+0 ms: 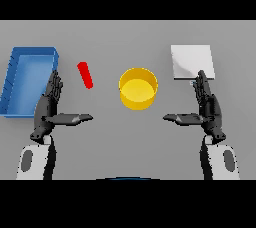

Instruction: Pick up the red beaker and tilt it to pour out 1 green nut into yellow bowl. Pick up the yellow bowl and place it on the metallic measuring scale.

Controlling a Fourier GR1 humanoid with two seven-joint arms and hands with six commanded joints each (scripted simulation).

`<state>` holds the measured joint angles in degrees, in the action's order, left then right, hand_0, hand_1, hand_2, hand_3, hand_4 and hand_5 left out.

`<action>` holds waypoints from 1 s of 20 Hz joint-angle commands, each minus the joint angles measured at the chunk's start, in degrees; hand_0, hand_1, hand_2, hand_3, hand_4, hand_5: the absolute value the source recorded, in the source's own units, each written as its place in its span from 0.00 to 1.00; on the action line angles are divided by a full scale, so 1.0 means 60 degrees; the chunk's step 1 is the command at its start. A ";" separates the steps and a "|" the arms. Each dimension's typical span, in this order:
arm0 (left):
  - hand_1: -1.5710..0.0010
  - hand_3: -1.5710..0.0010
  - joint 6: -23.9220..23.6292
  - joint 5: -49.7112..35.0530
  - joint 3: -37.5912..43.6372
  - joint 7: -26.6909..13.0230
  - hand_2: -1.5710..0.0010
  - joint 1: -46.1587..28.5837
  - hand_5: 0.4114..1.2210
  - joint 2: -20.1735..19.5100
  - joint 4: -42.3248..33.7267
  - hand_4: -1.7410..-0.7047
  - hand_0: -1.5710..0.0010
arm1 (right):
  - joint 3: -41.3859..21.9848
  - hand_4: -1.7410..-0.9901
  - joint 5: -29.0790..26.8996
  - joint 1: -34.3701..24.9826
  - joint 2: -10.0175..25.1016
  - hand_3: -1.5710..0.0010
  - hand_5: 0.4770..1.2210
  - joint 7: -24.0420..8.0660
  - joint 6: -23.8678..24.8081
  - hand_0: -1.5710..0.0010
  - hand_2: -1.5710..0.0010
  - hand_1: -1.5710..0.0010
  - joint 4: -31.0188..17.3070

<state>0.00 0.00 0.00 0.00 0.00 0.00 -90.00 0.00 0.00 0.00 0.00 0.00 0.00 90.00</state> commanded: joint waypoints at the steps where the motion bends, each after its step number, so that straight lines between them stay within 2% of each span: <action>1: 1.00 1.00 -0.0010 -0.0014 0.0024 -0.0024 1.00 0.0042 0.26 -0.0015 0.0029 0.62 1.00 | 0.0002 0.82 -0.0007 0.0012 0.0003 1.00 0.25 0.0007 0.0003 1.00 1.00 1.00 0.0010; 6: 1.00 1.00 0.0012 -0.0086 0.0193 -0.0066 1.00 0.0389 0.26 -0.0120 0.0379 0.62 1.00 | 0.0026 0.82 -0.0085 0.0196 0.0084 1.00 0.25 -0.0003 -0.0050 1.00 1.00 1.00 0.0236; 7: 1.00 1.00 -0.0048 0.0433 -0.0162 0.0184 1.00 0.0076 0.26 -0.0261 -0.0022 0.62 1.00 | -0.0493 0.82 0.0966 0.0528 0.0319 1.00 0.25 0.0888 0.0142 1.00 1.00 1.00 0.0528; 8: 1.00 1.00 -0.0129 0.0803 -0.0401 0.0402 1.00 -0.0286 0.26 -0.0326 -0.0359 0.62 1.00 | -0.0862 0.82 0.1627 0.0891 0.0425 1.00 0.25 0.1420 0.0254 1.00 1.00 1.00 0.0814; 10: 1.00 1.00 -0.0133 0.1032 -0.0545 0.0219 1.00 -0.0512 0.25 -0.0493 -0.0725 0.63 1.00 | -0.1242 0.82 0.2377 0.1070 0.0467 1.00 0.25 0.1367 0.0451 1.00 1.00 1.00 0.1002; 11: 1.00 1.00 -0.0109 0.1144 -0.0694 0.0256 1.00 -0.0735 0.25 -0.0464 -0.0884 0.62 1.00 | -0.1210 0.82 0.2381 0.1057 0.0560 1.00 0.26 0.1312 0.0423 1.00 1.00 1.00 0.1093; 13: 1.00 1.00 -0.0152 0.1288 -0.0767 -0.0130 1.00 -0.0557 0.25 -0.0455 -0.0795 0.62 1.00 | -0.1331 0.84 0.2634 0.1181 0.0491 1.00 0.24 0.1253 0.0575 1.00 1.00 1.00 0.1176; 15: 1.00 1.00 -0.0190 0.1421 -0.0769 -0.0334 1.00 -0.0398 0.25 -0.0512 -0.0630 0.63 1.00 | -0.1308 0.83 0.2482 0.1131 0.0459 1.00 0.24 0.1197 0.0483 1.00 1.00 1.00 0.1184; 18: 1.00 1.00 -0.0289 0.1639 -0.0798 0.0058 1.00 0.0169 0.26 -0.0410 0.0110 0.61 1.00 | -0.1320 0.81 0.2541 0.1224 0.0440 1.00 0.23 0.1057 0.0561 1.00 1.00 1.00 0.1400; 20: 1.00 1.00 -0.0451 0.1714 -0.0682 0.0236 1.00 0.0748 0.27 -0.0303 0.0835 0.59 1.00 | -0.1278 0.77 0.2306 0.1400 0.0415 1.00 0.23 0.1163 0.0436 1.00 1.00 1.00 0.1473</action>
<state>-2.72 10.29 -4.10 1.06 4.55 -1.81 -85.01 -7.68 13.84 8.43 2.48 6.99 2.60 98.83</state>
